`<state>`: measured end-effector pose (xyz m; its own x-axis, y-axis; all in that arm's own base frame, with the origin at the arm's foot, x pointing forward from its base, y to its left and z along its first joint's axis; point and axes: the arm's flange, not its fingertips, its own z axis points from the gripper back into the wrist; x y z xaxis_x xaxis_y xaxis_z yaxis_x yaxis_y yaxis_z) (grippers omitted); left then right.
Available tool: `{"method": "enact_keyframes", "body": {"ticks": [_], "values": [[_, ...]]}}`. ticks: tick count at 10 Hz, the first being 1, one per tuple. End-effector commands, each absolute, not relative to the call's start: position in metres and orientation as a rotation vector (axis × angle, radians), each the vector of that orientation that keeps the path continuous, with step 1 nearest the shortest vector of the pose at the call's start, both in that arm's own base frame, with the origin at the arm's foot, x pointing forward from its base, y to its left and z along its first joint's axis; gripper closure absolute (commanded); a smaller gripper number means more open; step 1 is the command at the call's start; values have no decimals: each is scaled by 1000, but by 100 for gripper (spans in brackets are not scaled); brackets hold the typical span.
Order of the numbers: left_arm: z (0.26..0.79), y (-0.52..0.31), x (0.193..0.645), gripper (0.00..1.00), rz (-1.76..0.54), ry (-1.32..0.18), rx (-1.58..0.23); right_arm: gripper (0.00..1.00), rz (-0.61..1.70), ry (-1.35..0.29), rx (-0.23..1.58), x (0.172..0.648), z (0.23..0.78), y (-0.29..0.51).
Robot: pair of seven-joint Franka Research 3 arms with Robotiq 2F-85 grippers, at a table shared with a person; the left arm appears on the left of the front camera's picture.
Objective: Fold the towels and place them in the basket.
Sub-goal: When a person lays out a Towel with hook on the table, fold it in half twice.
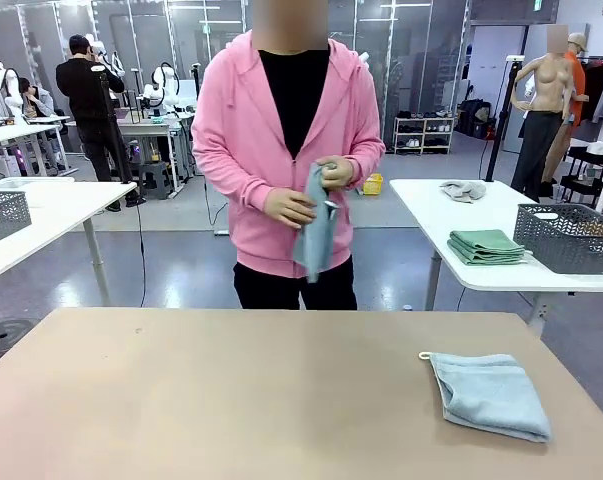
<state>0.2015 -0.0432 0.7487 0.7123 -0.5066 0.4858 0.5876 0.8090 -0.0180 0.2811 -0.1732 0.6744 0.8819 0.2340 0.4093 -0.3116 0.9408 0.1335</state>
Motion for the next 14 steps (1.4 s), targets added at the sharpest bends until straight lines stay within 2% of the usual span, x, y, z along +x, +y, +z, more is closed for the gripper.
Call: {"method": "enact_keyframes", "body": {"ticks": [1,3,4,14], "values": [[750,-44,201,0,-611,-486,-168,0,424,-499,258,249,682,-188],[750,-44,201,0,-611,-486,-168,0,453,-628,309,204,687,-186],[750,-44,201,0,-611,-486,-168,0,400,-496,220,241,693,-193],[750,-44,201,0,-611,-486,-168,0,400,-496,220,241,693,-193]]}}
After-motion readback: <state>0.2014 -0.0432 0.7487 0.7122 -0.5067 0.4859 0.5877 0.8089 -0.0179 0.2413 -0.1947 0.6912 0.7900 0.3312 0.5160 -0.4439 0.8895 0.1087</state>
